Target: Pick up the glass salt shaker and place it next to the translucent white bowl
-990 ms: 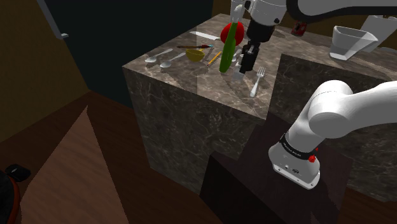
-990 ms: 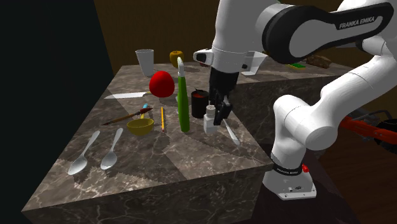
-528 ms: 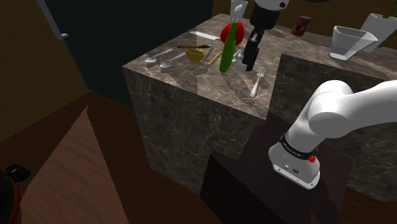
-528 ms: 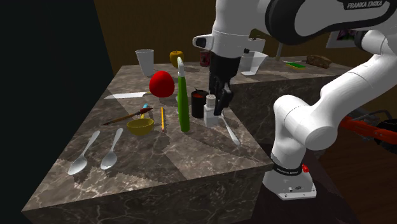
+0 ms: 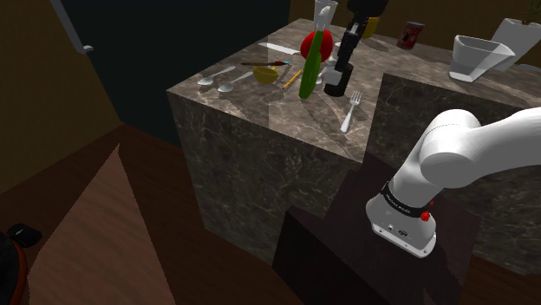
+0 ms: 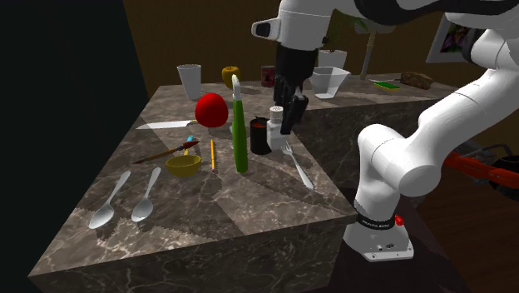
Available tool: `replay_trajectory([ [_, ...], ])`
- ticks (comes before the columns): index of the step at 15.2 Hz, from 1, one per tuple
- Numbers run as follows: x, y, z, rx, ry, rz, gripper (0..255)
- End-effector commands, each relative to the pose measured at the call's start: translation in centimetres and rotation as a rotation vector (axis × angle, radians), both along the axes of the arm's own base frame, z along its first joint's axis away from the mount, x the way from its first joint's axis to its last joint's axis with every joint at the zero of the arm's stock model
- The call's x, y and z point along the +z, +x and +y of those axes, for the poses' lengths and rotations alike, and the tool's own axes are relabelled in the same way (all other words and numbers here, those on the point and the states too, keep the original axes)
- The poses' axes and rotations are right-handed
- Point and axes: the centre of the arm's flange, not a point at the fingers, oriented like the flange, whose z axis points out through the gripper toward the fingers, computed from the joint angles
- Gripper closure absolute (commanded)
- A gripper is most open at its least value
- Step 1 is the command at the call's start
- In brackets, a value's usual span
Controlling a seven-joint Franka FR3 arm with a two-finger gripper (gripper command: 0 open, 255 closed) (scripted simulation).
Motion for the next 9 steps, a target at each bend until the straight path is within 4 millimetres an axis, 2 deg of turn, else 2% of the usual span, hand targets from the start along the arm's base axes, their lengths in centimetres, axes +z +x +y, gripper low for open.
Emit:
replay_trajectory([
  [1, 1.1, 0.0, 0.0, 0.0, 0.0, 0.0, 255],
  [9, 5.3, 0.0, 0.0, 0.0, 0.0, 0.0, 255],
])
